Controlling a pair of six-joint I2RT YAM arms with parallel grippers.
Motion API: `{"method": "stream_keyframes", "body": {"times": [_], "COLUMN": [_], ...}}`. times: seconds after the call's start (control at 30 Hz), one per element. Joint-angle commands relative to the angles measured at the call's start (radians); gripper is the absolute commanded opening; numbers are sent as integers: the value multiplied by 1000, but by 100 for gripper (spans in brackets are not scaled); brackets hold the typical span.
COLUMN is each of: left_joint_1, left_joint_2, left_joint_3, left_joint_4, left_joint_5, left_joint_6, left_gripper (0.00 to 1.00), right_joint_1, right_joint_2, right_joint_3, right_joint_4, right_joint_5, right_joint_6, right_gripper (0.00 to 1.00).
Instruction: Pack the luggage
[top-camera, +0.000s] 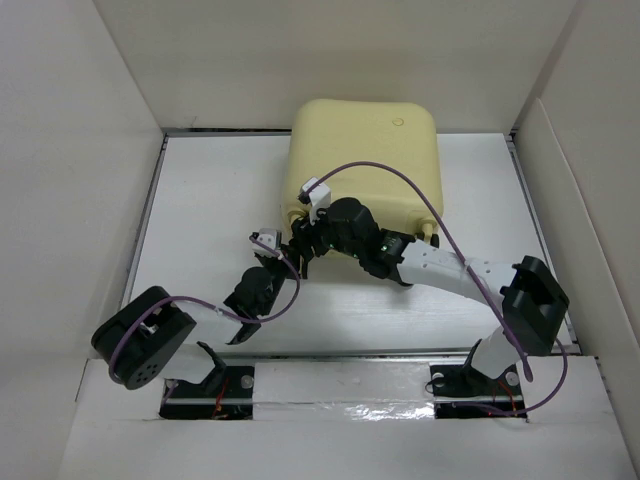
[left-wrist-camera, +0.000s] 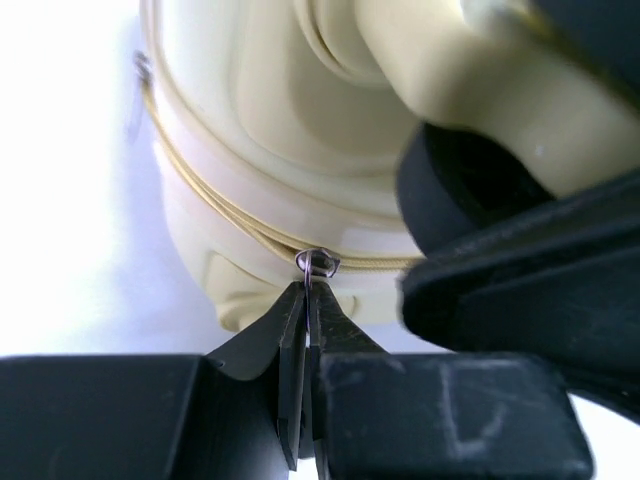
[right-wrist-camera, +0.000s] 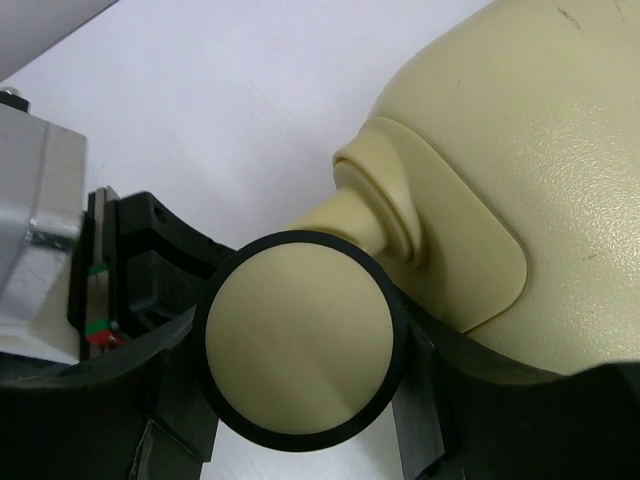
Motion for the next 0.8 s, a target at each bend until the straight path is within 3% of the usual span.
{"method": "stream_keyframes", "body": {"times": [0.0,0.2,0.77], "left_joint_1": [18,78,215], "left_joint_2": [-105,-211,-227], "left_joint_3": [-27,-28,141], "left_joint_4": [508,340,24], "left_joint_5": [-159,-177,34], "left_joint_6": [65,104,188], "left_gripper": [0,0,0], "right_joint_1": [25,15,44], "right_joint_2": [-121,-179,-467], "right_joint_3": [-5,-52,-284], "right_joint_4": [135,124,-40], "right_joint_5": [-53,-55,-230], "right_joint_6": [45,37,-29], "right_gripper": [0,0,0]}}
